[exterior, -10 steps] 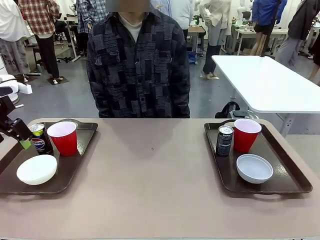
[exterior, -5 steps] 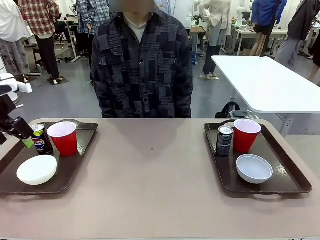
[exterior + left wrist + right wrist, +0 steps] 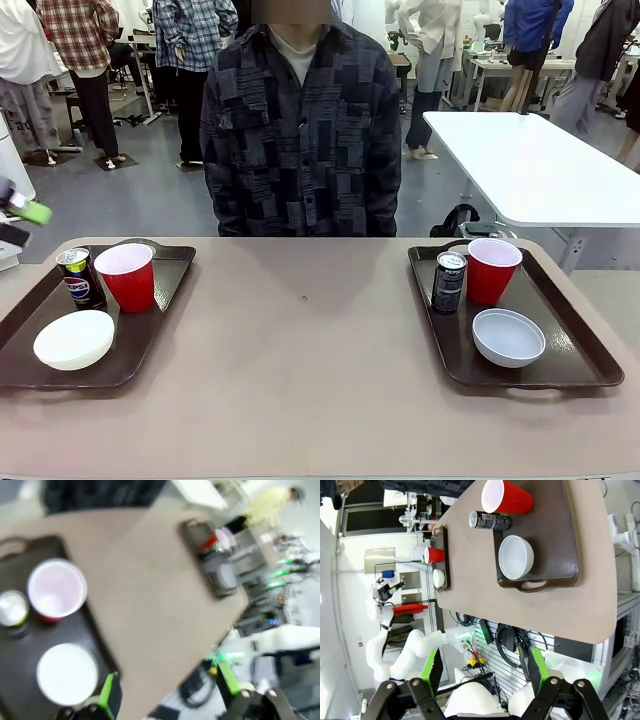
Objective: Prepare tableware on both trays.
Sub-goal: Pick up a Picnic Bowl from the table and place it on a Handle tray.
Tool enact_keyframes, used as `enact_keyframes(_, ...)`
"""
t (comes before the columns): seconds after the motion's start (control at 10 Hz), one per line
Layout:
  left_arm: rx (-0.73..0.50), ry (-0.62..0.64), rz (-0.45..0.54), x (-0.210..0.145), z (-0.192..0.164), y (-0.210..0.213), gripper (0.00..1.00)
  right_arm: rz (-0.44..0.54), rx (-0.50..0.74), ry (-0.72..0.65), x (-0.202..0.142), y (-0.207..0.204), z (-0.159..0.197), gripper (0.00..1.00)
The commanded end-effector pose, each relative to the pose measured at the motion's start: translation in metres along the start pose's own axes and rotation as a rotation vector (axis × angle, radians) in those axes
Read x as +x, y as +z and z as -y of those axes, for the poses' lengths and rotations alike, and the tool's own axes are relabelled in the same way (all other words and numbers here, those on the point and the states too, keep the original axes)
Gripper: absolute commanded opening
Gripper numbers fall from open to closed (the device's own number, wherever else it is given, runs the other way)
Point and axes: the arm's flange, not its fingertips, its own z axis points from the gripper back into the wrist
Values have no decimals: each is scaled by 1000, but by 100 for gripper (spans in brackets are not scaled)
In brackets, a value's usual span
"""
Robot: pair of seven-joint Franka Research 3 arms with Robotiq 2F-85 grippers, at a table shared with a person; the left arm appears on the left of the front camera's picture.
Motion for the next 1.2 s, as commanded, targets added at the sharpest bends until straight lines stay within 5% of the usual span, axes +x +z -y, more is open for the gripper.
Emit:
enact_keyframes(0.0, -166, -5, -57, 11, -28, 25, 100, 7, 23, 18, 0, 1, 0, 89)
enact_keyframes(0.5, -68, 60, -196, 39, -79, 69, 100, 7, 23, 18, 0, 1, 0, 89)
enact_keyframes(1.1, 90, 143, -140, 42, -112, 73, 100, 7, 23, 18, 0, 1, 0, 89)
